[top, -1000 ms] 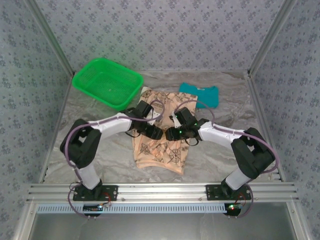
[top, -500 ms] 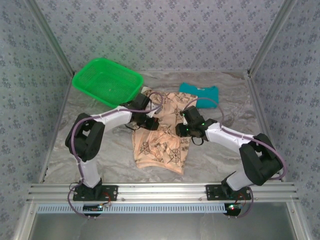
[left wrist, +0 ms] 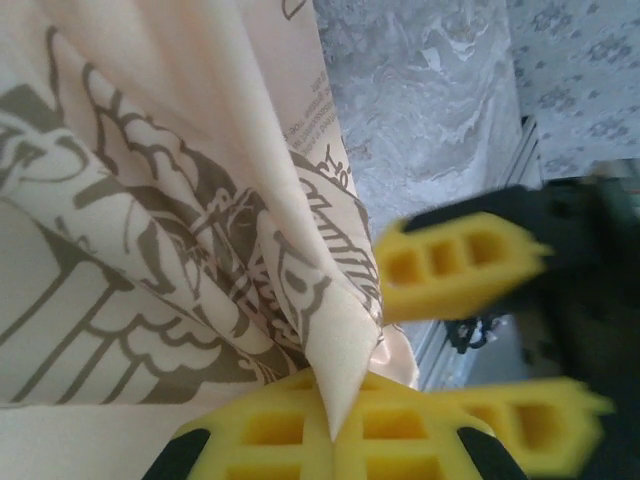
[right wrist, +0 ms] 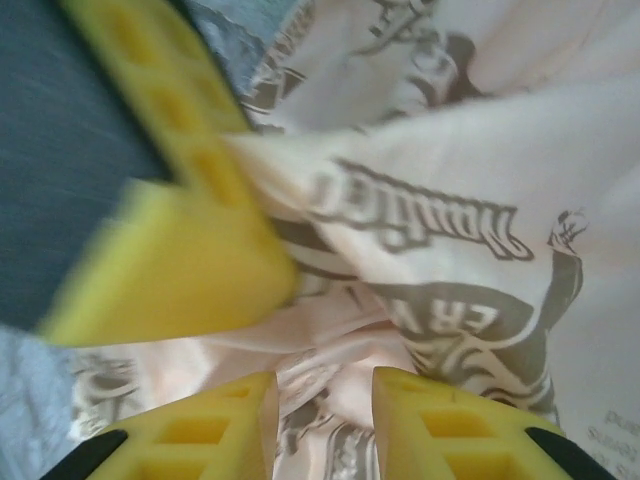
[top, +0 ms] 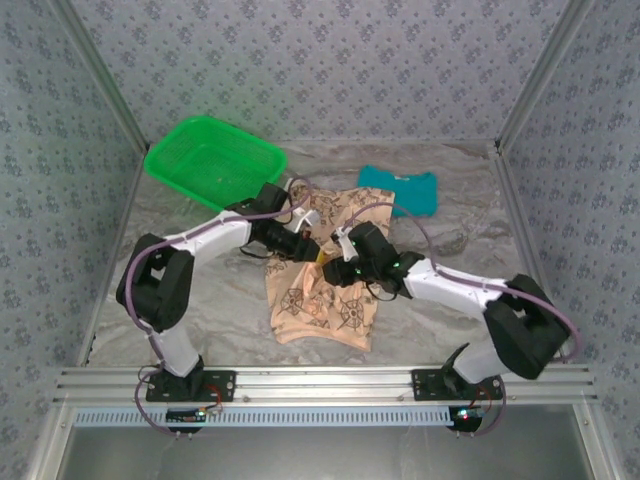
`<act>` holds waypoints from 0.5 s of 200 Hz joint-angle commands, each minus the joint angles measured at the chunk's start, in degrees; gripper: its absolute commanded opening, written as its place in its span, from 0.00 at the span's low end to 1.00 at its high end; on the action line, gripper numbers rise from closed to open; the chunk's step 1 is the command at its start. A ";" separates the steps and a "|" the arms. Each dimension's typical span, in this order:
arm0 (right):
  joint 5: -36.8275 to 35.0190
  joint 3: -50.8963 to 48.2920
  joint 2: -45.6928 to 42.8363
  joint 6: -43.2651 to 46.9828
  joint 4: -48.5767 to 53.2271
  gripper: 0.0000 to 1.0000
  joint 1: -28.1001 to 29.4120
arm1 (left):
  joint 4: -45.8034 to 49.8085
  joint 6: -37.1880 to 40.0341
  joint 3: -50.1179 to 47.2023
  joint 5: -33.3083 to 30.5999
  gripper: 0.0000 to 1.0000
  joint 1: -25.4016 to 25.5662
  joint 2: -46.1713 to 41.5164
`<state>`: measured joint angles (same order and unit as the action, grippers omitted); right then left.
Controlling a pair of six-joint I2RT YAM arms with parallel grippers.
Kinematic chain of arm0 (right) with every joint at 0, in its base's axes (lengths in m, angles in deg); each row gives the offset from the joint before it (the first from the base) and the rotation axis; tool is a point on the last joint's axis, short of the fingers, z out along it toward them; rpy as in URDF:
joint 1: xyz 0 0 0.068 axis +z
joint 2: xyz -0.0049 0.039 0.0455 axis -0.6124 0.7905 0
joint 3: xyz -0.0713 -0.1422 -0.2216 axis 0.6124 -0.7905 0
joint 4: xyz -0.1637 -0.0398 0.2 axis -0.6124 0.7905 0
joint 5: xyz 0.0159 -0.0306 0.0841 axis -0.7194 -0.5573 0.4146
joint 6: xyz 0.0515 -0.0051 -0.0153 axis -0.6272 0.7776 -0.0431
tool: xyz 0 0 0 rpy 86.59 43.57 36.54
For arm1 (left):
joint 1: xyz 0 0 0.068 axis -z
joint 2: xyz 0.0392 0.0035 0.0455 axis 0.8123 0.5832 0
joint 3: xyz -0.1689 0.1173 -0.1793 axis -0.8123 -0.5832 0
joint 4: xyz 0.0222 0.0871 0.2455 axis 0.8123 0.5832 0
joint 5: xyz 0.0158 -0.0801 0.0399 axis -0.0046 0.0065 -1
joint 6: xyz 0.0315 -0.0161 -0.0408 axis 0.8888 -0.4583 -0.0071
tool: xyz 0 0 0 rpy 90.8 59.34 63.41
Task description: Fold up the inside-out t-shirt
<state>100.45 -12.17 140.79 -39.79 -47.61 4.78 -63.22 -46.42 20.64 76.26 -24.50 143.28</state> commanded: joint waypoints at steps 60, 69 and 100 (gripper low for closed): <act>-4.09 4.71 12.13 -4.78 -11.41 0.40 -2.20 | -0.74 -1.91 0.62 6.07 0.00 -4.37 4.88; -4.86 5.22 13.24 -5.04 -11.64 0.41 -2.40 | -1.14 -2.21 0.47 5.26 0.00 -5.00 5.50; -7.19 7.67 17.84 -5.18 -11.24 0.43 -2.13 | -4.02 -5.18 0.14 1.78 0.01 -8.85 7.78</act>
<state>96.47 -7.38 155.13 -44.14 -57.33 2.53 -64.70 -49.22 20.31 79.65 -30.27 149.33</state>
